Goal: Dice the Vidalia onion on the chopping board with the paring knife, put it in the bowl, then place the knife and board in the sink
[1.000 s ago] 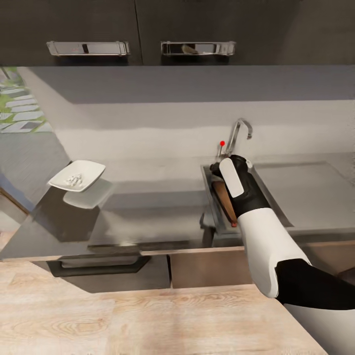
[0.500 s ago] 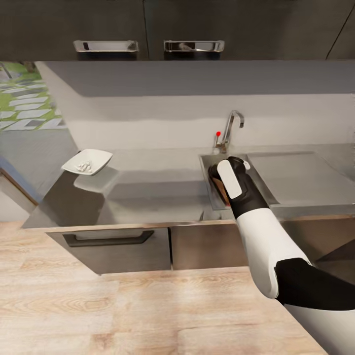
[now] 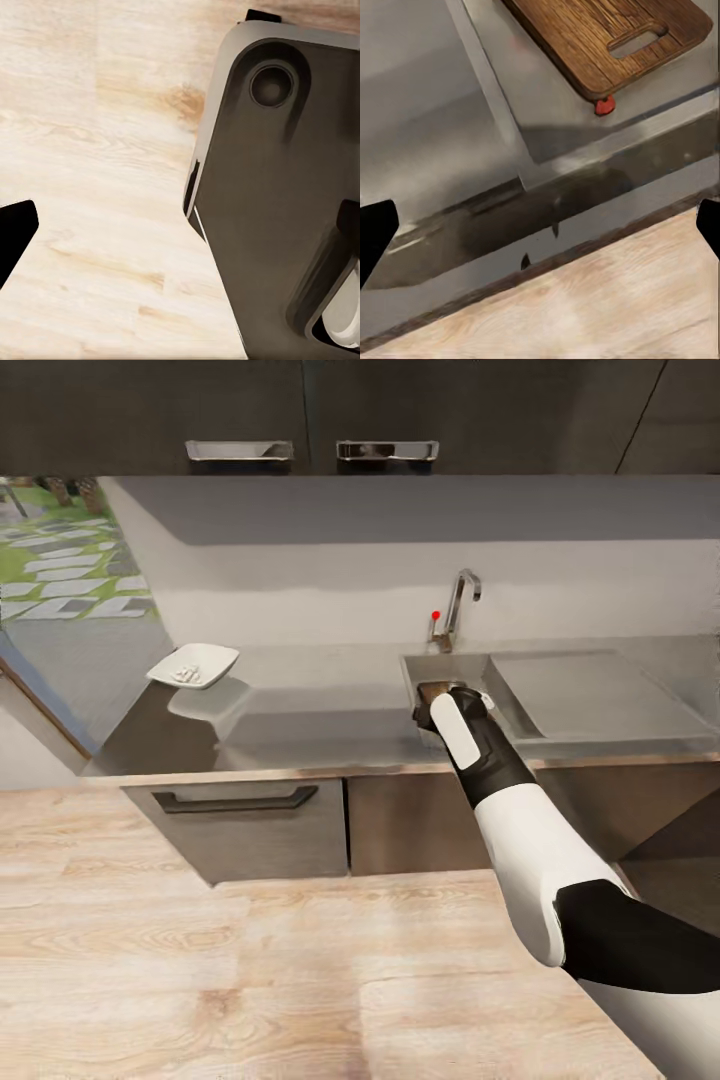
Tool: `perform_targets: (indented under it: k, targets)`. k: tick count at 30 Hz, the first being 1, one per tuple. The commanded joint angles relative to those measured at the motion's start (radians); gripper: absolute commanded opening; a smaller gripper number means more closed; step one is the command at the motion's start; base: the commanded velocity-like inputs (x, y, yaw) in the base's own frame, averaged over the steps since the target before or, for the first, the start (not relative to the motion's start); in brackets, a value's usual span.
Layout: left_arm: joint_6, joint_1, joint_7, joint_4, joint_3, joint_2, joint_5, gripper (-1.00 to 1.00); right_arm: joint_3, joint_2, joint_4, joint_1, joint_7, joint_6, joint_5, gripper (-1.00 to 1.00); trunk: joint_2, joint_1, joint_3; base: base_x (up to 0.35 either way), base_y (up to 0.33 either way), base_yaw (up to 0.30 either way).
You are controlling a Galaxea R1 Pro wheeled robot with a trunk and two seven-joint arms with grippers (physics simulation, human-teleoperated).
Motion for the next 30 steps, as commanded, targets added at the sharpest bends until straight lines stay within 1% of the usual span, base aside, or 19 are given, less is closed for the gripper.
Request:
perform_targets:
  k: [1, 14, 16, 19, 25, 27, 28, 29, 30]
  targets:
    - [-0.005, -0.001, 0.0, 0.003, -0.008, 0.0, 0.006, 1.0, 0.002, 0.0, 0.001, -0.001, -0.008, 0.001, -0.008, 1.0, -0.002, 0.0, -0.002, -0.338, 0.0, 0.0]
    - [-0.005, -0.001, 0.0, 0.003, -0.008, 0.0, 0.006, 1.0, 0.003, 0.0, 0.06, -0.001, 0.009, -0.004, -0.007, 1.0, -0.002, 0.0, -0.002, -0.338, 0.0, 0.0]
    - [-0.005, -0.001, 0.0, 0.003, -0.008, 0.0, 0.006, 1.0, 0.003, 0.0, 0.082, -0.001, 0.034, -0.009, -0.005, 1.0, -0.002, 0.0, -0.002, -0.338, 0.0, 0.0]
    - [-0.005, -0.001, 0.0, 0.003, -0.008, 0.0, 0.006, 1.0, 0.004, 0.0, 0.106, -0.001, 0.051, -0.026, -0.004, 1.0, -0.002, 0.0, -0.002, -0.338, 0.0, 0.0]
    - [-0.005, -0.001, 0.0, 0.003, -0.008, 0.0, 0.006, 1.0, 0.02, 0.0, 0.133, -0.001, 0.056, -0.039, -0.002, 1.0, -0.002, 0.0, -0.002, -0.325, 0.0, 0.0]
    - [-0.005, -0.001, 0.0, 0.003, -0.008, 0.0, 0.006, 1.0, 0.021, 0.0, 0.183, -0.001, 0.057, -0.082, 0.006, 1.0, -0.002, 0.0, -0.002, -0.199, 0.0, 0.0]
    - [-0.005, -0.001, 0.0, 0.003, -0.008, 0.0, 0.006, 1.0, 0.022, 0.0, 0.215, -0.001, 0.062, -0.118, 0.017, 1.0, -0.002, 0.0, -0.002, -0.138, 0.0, 0.0]
    - [-0.005, -0.001, 0.0, 0.003, -0.008, 0.0, 0.006, 1.0, 0.022, 0.0, 0.256, -0.001, 0.073, -0.162, 0.035, 1.0, -0.002, 0.0, -0.002, -0.088, 0.0, 0.0]
    - [-0.005, -0.001, 0.0, 0.003, -0.008, 0.0, 0.006, 1.0, 0.023, 0.0, 0.338, -0.001, 0.117, -0.245, 0.08, 1.0, -0.002, 0.0, -0.002, -0.045, 0.0, 0.0]
